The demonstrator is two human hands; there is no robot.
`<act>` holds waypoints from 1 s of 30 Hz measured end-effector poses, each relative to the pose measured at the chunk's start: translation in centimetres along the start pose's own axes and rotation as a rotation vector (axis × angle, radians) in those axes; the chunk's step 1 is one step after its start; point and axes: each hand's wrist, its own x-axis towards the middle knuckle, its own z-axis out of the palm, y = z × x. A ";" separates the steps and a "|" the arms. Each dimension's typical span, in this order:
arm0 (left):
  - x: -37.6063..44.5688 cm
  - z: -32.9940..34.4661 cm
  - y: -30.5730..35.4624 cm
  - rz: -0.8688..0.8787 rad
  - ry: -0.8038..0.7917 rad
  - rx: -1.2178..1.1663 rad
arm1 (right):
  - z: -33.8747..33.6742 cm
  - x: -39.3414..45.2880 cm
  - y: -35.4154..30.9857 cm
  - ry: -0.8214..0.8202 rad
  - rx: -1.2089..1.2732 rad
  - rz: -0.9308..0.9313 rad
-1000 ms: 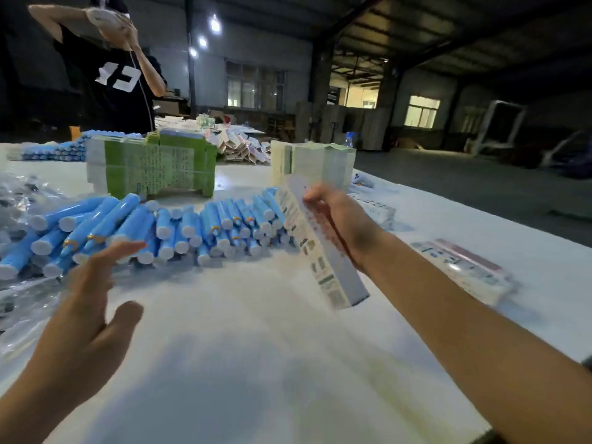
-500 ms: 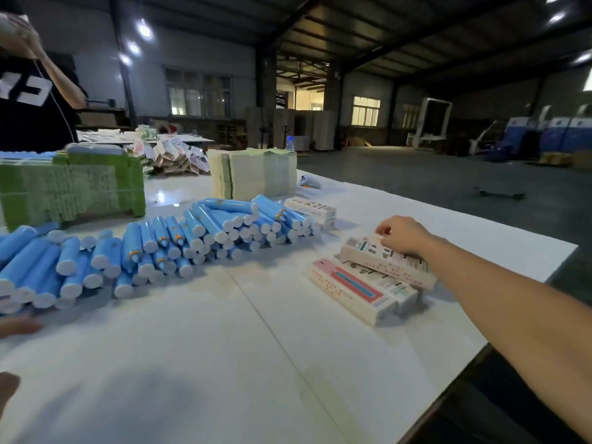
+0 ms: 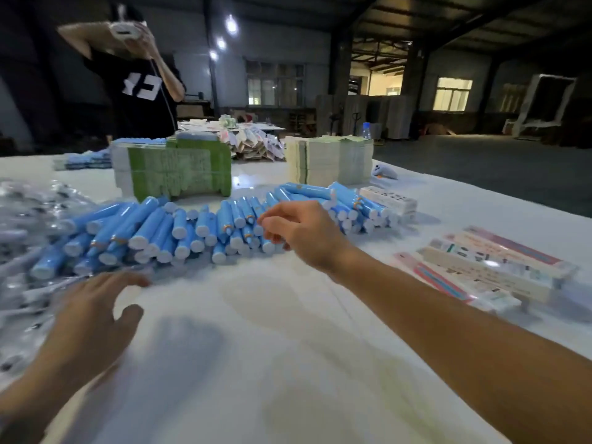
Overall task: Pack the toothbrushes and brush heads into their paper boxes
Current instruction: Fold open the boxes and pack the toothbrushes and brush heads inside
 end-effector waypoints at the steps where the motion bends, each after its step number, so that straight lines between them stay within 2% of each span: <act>1: 0.1 -0.1 0.3 -0.058 -0.051 0.005 | 3.3 0.0 -1.3 -0.080 0.108 -0.024; 3: 0.3 -0.7 -0.4 -0.109 -0.121 0.004 | 9.1 0.3 -3.5 -0.188 0.265 -0.056; 7: -0.3 -1.0 -0.5 -0.152 -0.213 -0.010 | 16.0 1.1 -5.4 -0.180 0.485 -0.053; 11: 0.4 -1.8 0.4 -0.060 -0.127 -0.060 | 17.6 0.7 -3.6 -0.213 0.492 -0.057; 14: 0.6 -2.9 -1.2 -0.219 -0.022 0.095 | 18.2 0.3 -3.3 -0.261 0.487 -0.038; 18: 0.7 -4.9 -3.7 -0.543 -0.035 0.247 | 18.5 -0.1 -3.5 -0.287 0.480 -0.015; 20: 0.7 -6.4 -4.4 -0.577 0.084 0.184 | 18.6 -0.1 -3.5 -0.289 0.477 -0.013; 22: 0.8 -8.2 -4.8 -0.568 0.279 0.153 | 18.6 0.0 -3.6 -0.292 0.478 -0.017; 25: 0.3 -11.0 -5.0 -0.596 0.427 0.328 | 18.9 0.0 -4.0 -0.308 0.496 -0.049; 28: -1.9 -13.4 -5.7 -0.665 0.355 0.560 | 19.2 0.0 -4.1 -0.332 0.519 -0.083; 30: -4.0 -14.4 -6.0 -0.797 0.245 0.583 | 19.5 -0.1 -4.2 -0.355 0.511 -0.102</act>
